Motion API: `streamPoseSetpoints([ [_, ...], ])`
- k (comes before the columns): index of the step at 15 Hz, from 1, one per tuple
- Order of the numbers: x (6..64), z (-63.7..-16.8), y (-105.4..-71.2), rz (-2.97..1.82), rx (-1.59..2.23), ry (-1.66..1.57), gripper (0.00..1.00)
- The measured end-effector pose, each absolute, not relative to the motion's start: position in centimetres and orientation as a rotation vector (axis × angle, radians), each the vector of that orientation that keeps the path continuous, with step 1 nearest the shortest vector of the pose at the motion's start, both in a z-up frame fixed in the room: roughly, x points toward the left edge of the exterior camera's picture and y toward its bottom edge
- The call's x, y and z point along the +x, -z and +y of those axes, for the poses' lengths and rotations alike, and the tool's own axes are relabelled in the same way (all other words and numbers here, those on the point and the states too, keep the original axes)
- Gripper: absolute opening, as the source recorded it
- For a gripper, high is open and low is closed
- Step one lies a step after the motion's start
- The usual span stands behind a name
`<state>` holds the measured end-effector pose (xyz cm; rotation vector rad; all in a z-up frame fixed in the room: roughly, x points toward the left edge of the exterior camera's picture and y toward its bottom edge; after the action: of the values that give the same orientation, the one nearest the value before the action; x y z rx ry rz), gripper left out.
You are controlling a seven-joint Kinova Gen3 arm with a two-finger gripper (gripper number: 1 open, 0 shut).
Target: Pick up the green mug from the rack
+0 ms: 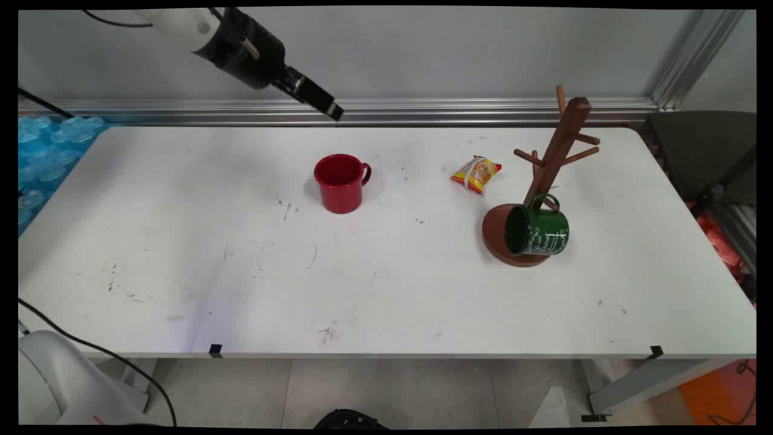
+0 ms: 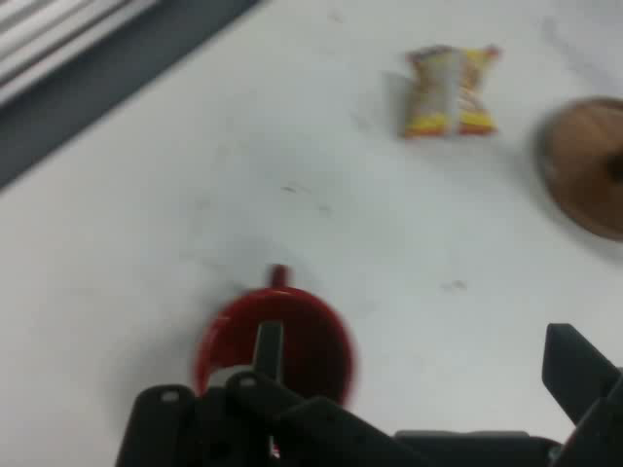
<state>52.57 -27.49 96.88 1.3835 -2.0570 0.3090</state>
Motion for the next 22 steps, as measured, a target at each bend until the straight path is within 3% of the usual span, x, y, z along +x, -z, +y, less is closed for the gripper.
streamPoseSetpoints([
  [12, 43.3, -24.8, -95.4, -2.085, 1.22, -0.001, 1.0],
  [22, 36.1, -27.1, -90.2, -2.048, 1.092, 0.07, 1.0],
])
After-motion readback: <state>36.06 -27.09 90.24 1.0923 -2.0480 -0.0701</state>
